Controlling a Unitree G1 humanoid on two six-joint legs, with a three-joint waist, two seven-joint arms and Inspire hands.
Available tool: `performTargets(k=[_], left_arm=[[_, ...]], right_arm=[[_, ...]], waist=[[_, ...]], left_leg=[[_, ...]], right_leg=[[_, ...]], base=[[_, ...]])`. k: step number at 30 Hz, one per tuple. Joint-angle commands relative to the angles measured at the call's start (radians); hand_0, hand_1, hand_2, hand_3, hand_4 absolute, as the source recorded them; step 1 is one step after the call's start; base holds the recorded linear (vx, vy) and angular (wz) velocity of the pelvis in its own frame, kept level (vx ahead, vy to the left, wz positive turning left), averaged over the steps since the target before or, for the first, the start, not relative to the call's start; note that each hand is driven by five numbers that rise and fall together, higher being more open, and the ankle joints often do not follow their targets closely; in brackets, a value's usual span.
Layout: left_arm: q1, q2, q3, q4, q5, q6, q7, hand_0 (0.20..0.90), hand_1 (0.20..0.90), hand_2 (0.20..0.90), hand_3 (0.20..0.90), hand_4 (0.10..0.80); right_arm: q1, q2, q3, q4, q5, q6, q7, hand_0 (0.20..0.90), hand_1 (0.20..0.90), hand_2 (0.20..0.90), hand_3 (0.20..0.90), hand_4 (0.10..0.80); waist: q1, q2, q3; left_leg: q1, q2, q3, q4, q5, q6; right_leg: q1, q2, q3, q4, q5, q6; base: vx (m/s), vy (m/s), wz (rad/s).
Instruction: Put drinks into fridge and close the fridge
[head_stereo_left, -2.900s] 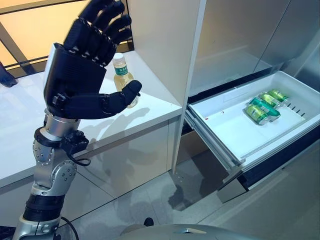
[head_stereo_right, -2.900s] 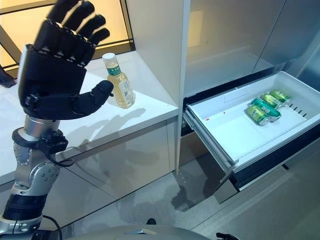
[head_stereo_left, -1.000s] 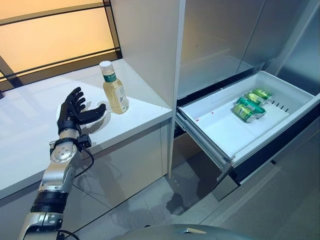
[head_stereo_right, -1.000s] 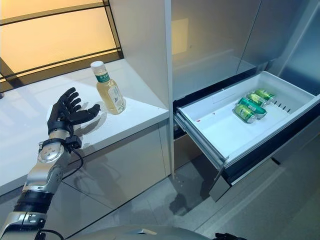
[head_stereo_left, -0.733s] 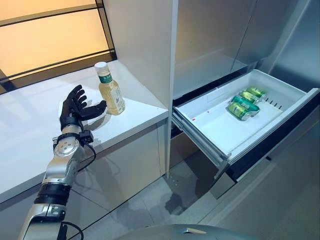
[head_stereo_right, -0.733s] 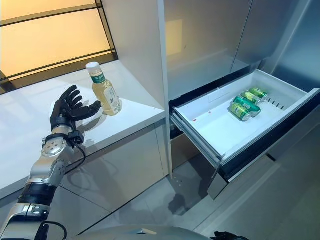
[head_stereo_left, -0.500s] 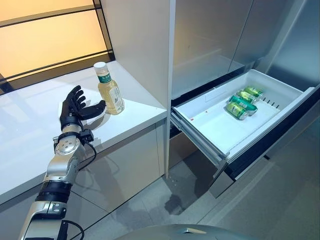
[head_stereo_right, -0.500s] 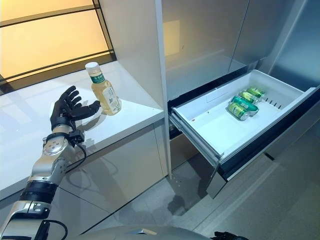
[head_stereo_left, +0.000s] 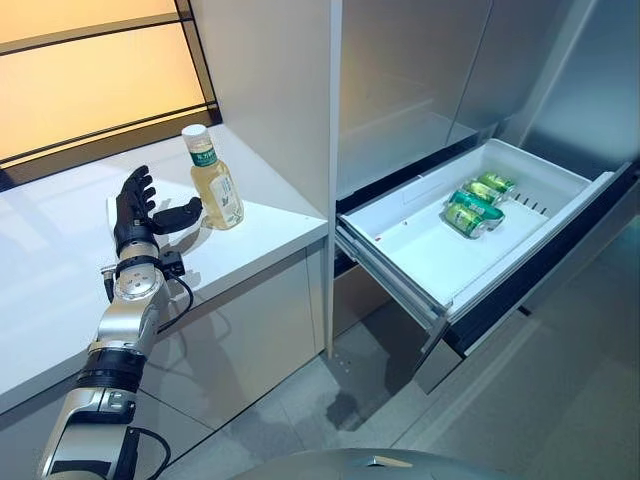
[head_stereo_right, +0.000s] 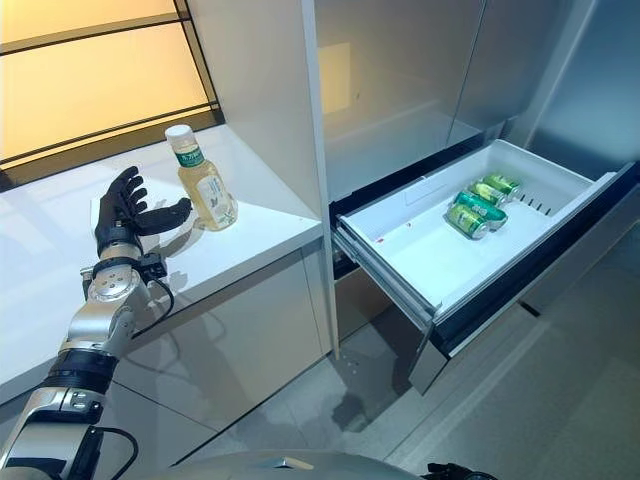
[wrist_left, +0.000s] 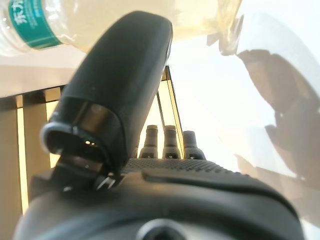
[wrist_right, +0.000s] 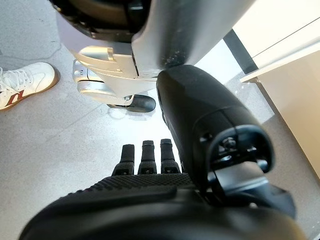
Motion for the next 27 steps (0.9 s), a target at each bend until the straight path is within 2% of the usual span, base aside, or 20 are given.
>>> performTargets(k=[1,7,15,20,27], left_arm=[[-0.225,0.089,-0.024,-0.001,0.07,-0.107,0.022,0.9,0.9,0.9,0.9,0.8],[-0.239,0.088,-0.037,-0.001,0.063,-0.113,0.024,0.9,0.9,0.9,0.9,0.8],[-0.267,0.101,-0.062,0.022,0.16,-0.125,0.084,0.9,0.9,0.9,0.9,0.8],[-0.275,0.108,-0.063,0.022,0.112,-0.138,0.051,0.9,0.9,0.9,0.9,0.8],[-0.271,0.077,-0.07,-0.008,0.059,-0.118,0.003,0.9,0.9,0.9,0.9,0.8]], right_arm=[[-0.022,0.009,0.039,0.029,-0.016,-0.002,0.026,0.9,0.9,0.9,0.9,0.8],[-0.023,0.009,0.044,0.026,-0.016,0.003,0.025,0.9,0.9,0.9,0.9,0.8],[-0.032,0.006,0.048,0.027,-0.013,0.006,0.03,0.9,0.9,0.9,0.9,0.8],[-0.027,0.007,0.05,0.025,-0.014,0.003,0.028,0.9,0.9,0.9,0.9,0.8],[-0.03,0.008,0.049,0.025,-0.019,0.007,0.028,0.9,0.9,0.9,0.9,0.8]], waist=[[-0.001,0.015,-0.025],[-0.004,0.015,-0.029],[-0.007,0.014,-0.03],[-0.009,0.015,-0.032],[-0.009,0.015,-0.032]], left_leg=[[0.031,-0.033,-0.023,0.009,-0.126,0.025],[0.029,-0.034,-0.023,0.008,-0.125,0.025],[0.029,-0.034,-0.022,0.008,-0.125,0.026],[0.029,-0.034,-0.02,0.009,-0.126,0.026],[0.029,-0.034,-0.021,0.009,-0.126,0.026]], right_leg=[[-0.063,-0.005,0.017,0.036,0.021,0.068],[-0.065,-0.005,0.02,0.037,0.022,0.069],[-0.066,-0.005,0.023,0.037,0.023,0.07],[-0.068,-0.005,0.025,0.039,0.023,0.07],[-0.069,-0.004,0.028,0.04,0.022,0.071]], base=[[0.0,0.0,0.0],[0.0,0.0,0.0],[0.0,0.0,0.0],[0.0,0.0,0.0],[0.0,0.0,0.0]])
